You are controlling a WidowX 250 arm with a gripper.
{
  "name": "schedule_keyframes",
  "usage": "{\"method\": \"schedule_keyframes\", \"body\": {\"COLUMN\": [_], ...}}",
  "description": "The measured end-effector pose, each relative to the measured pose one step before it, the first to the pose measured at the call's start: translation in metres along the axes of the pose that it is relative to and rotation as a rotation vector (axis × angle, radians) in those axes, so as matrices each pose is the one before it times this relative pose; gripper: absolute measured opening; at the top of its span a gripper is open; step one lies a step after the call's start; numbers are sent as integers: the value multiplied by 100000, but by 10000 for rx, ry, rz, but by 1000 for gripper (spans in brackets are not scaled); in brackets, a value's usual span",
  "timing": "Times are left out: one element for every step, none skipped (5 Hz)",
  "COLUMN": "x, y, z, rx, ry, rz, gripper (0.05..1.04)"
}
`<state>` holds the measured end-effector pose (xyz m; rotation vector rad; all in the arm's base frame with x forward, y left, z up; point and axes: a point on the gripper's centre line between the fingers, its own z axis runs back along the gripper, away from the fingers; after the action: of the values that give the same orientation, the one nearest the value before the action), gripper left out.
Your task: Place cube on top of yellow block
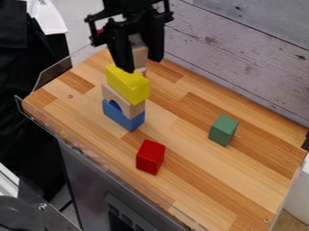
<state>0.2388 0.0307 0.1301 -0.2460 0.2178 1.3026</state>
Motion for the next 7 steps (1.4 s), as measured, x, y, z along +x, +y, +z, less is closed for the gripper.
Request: {"method": "schedule_keyframes", "body": {"x": [479, 521, 321, 394, 214, 55, 131], "y": [374, -56, -142, -437, -162, -160, 79], "z": [-307, -515, -569, -582, -349, -140, 447], "rx": [-196, -283, 41, 33, 59, -29, 228], "ry": [214, 253, 156, 161, 99, 66, -80], "rz": [218, -144, -35, -60, 6, -2, 79], "gripper": [574, 574, 574, 574, 574, 661, 924]}}
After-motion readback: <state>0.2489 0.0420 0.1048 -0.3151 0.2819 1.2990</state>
